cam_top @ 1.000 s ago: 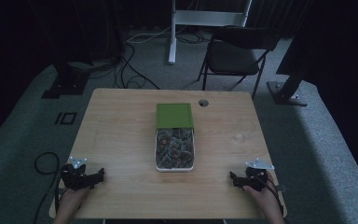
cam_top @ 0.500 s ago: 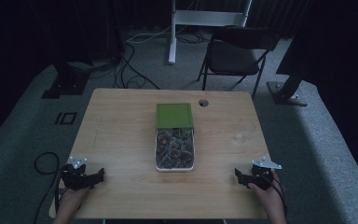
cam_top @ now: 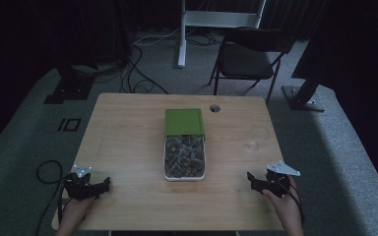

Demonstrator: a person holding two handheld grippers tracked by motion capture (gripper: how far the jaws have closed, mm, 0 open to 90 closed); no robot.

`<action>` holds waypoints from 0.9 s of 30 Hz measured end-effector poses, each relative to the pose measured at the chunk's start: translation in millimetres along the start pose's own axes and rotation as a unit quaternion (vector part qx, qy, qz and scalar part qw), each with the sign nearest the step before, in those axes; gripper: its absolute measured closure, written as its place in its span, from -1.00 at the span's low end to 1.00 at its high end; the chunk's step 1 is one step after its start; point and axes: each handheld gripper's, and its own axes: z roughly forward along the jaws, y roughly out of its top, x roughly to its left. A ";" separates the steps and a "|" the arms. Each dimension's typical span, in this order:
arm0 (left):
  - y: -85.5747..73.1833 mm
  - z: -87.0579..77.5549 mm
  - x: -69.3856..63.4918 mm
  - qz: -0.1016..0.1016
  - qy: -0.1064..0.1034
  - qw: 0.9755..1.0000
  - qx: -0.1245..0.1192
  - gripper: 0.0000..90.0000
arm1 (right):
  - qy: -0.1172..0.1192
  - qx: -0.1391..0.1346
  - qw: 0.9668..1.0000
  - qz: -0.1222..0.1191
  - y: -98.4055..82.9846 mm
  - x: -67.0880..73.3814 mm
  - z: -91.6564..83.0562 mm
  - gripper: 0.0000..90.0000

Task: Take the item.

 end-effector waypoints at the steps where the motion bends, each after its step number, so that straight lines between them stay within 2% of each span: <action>1: 0.0 0.0 0.0 0.000 0.000 1.000 0.000 -0.96 | 0.002 -0.003 1.000 0.000 1.7 1.5 -0.9 -0.65; 10: 0.0 0.0 0.0 0.000 0.000 1.000 0.000 -0.96 | 0.010 -0.025 0.999 -0.021 16.1 11.7 -6.6 -0.68; 17: 0.0 0.0 0.0 0.000 0.000 1.000 0.000 -0.96 | 0.026 -0.041 0.999 -0.025 28.0 18.8 -9.5 -0.66; 22: 0.0 0.0 0.0 0.000 0.000 1.000 0.000 -0.96 | 0.050 -0.045 0.997 -0.030 35.7 26.9 -8.7 -0.66; 26: 0.0 0.0 0.0 0.000 0.000 1.000 0.000 -0.96 | 0.056 -0.046 0.997 -0.035 40.3 32.4 -7.6 -0.62; 27: 0.0 0.0 0.0 0.000 0.000 1.000 0.000 -0.96 | 0.064 -0.047 0.996 -0.038 43.2 35.4 -7.0 -0.62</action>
